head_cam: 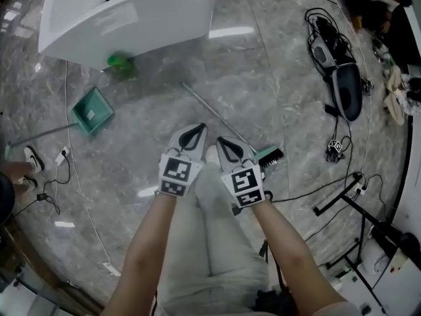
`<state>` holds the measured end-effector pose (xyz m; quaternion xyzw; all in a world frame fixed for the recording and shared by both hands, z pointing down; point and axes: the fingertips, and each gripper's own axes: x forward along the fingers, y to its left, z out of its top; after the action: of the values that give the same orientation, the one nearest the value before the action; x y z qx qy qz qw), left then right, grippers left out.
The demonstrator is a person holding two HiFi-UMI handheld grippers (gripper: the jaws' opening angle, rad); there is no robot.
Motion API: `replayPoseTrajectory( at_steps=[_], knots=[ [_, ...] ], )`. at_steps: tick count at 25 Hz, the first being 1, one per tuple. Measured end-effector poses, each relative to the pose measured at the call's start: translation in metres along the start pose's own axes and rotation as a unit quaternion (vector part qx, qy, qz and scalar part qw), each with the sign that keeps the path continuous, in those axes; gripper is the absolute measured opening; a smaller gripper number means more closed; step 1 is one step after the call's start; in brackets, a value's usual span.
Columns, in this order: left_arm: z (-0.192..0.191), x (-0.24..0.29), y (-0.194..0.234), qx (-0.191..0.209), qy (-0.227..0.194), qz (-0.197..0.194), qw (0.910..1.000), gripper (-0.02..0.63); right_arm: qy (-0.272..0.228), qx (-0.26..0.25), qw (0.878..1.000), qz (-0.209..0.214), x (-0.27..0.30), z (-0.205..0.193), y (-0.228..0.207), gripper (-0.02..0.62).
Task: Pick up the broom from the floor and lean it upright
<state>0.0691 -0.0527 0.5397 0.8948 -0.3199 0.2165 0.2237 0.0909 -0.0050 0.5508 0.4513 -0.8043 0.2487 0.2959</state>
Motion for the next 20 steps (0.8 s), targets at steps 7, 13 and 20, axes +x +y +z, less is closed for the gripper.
replayPoseTrajectory(
  at_steps=[7, 13, 20],
  knots=[
    [-0.060, 0.058, 0.032, -0.017, 0.039, -0.009, 0.9991, -0.002, 0.062, -0.004, 0.998, 0.014, 0.078, -0.052, -0.029, 0.034],
    [-0.123, 0.106, 0.065, -0.008, 0.062, -0.022, 0.9978, 0.000, 0.134, -0.016, 0.991, 0.002, 0.160, -0.127, -0.049, 0.063],
    [-0.203, 0.155, 0.088, 0.004, 0.111, -0.051, 0.9925, 0.000, 0.227, -0.020, 0.974, -0.017, 0.248, -0.215, -0.075, 0.086]
  ],
)
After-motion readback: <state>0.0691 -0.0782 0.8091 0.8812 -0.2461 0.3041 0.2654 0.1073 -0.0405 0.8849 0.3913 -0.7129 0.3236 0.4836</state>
